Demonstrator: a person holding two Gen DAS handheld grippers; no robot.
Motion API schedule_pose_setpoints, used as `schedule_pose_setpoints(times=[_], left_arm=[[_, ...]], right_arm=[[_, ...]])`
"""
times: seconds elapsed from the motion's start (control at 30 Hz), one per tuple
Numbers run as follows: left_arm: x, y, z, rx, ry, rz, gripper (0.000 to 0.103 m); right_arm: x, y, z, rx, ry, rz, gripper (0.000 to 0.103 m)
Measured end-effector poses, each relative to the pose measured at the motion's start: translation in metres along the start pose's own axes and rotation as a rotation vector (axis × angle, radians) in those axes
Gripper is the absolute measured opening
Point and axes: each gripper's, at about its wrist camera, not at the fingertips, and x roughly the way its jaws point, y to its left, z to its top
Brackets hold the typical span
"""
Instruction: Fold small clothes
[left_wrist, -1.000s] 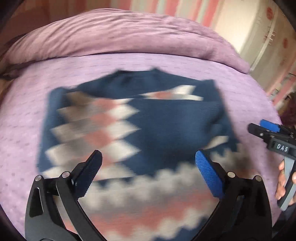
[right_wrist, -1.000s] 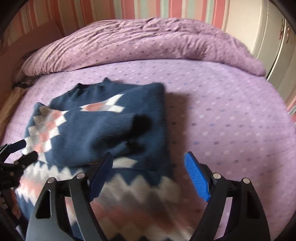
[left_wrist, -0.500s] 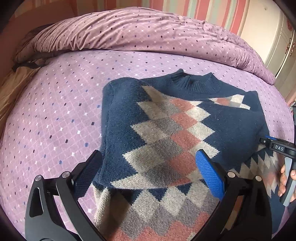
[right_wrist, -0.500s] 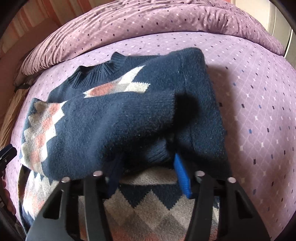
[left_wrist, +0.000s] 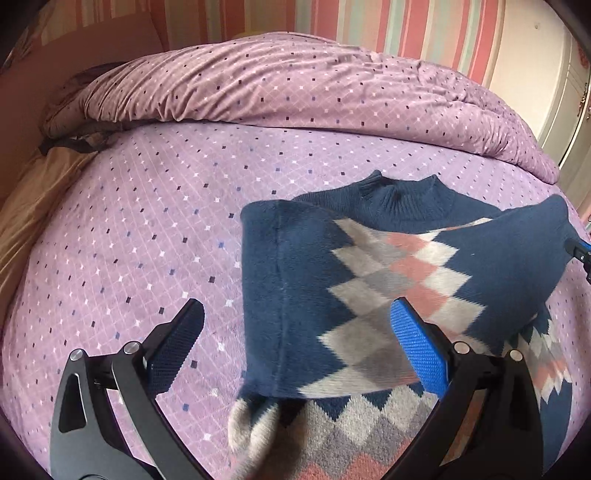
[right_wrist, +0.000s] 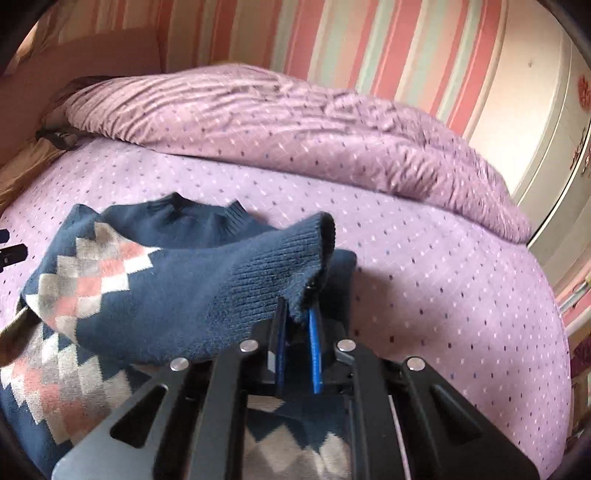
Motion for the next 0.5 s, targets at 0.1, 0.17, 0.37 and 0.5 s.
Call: schedule_pose_setpoints(times=[0.1, 0.17, 0.37, 0.5], left_arm=[[0.010, 0.001, -0.004, -0.029, 0.027, -0.009, 0.100], [0.012, 0.002, -0.008, -0.044, 0.037, -0.018, 0.100], [0.024, -0.004, -0.015, 0.009, 0.066, -0.023, 0.100], [0.036, -0.020, -0.014, 0.068, 0.092, -0.025, 0.100]], right_arm=[[0.040, -0.009, -0.022, 0.030, 0.131, 0.011, 0.015], [0.058, -0.016, -0.043, 0.061, 0.209, 0.002, 0.016], [0.027, -0.038, -0.050, 0.142, 0.138, 0.004, 0.071], [0.026, -0.019, -0.035, 0.061, 0.114, 0.069, 0.071]])
